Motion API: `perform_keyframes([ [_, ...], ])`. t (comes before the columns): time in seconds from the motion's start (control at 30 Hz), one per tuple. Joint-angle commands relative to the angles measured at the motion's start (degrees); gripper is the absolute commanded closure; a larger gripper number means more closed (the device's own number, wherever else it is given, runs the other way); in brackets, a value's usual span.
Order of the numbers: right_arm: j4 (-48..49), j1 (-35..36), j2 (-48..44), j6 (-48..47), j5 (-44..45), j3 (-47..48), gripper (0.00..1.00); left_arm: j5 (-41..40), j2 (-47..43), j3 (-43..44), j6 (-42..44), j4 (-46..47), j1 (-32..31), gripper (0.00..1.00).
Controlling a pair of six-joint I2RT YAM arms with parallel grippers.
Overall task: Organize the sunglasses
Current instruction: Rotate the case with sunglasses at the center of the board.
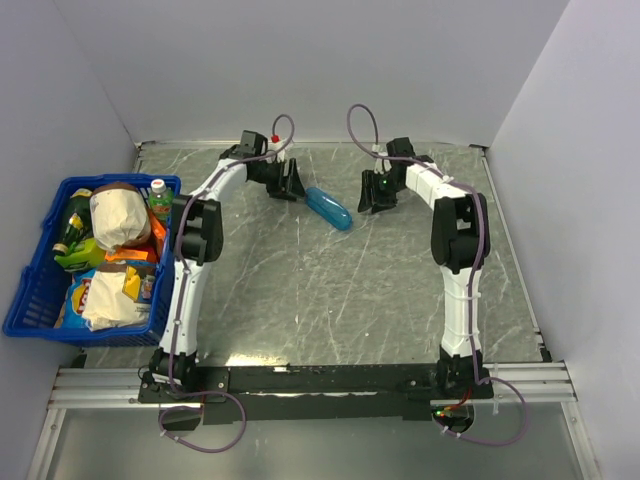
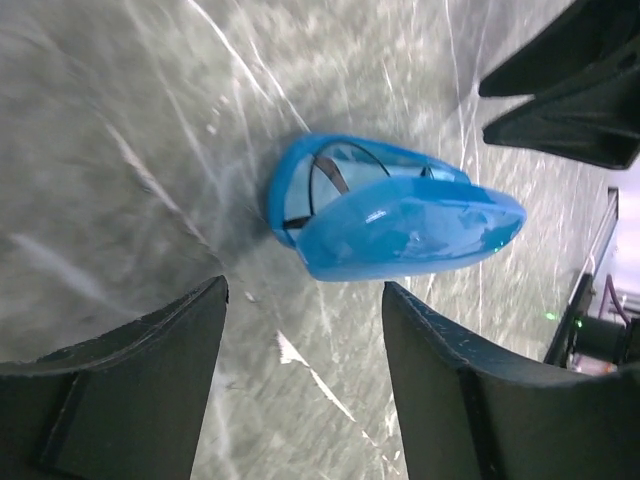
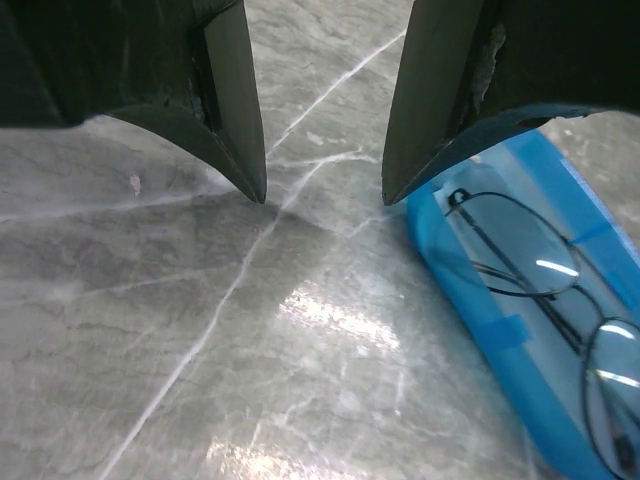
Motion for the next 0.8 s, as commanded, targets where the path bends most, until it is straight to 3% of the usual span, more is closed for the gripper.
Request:
perform_keyframes([
  [0.0, -0.06, 3.07, -3.36, -1.97, 4.29, -0.42, 0.42, 1.5, -5.46, -2.43, 1.45, 0.3, -0.7, 0.32],
  [0.3, -0.24, 8.25, -5.03, -3.46, 8.78, -2.78, 0.42, 0.53, -11.97, -9.56, 2.59, 0.57, -0.17, 0.31],
  [0.57, 5.99, 13.53, -10.3, -5.83, 6.93, -11.57, 0.42, 0.0, -15.05, -11.4, 4.62, -1.81, 1.24, 0.31],
  [0.77, 11.02, 14.59, -9.96, -5.75, 0.61, -11.94, 0.42, -0.26, -15.75, -11.5, 6.2, -4.09, 1.94, 0.31],
])
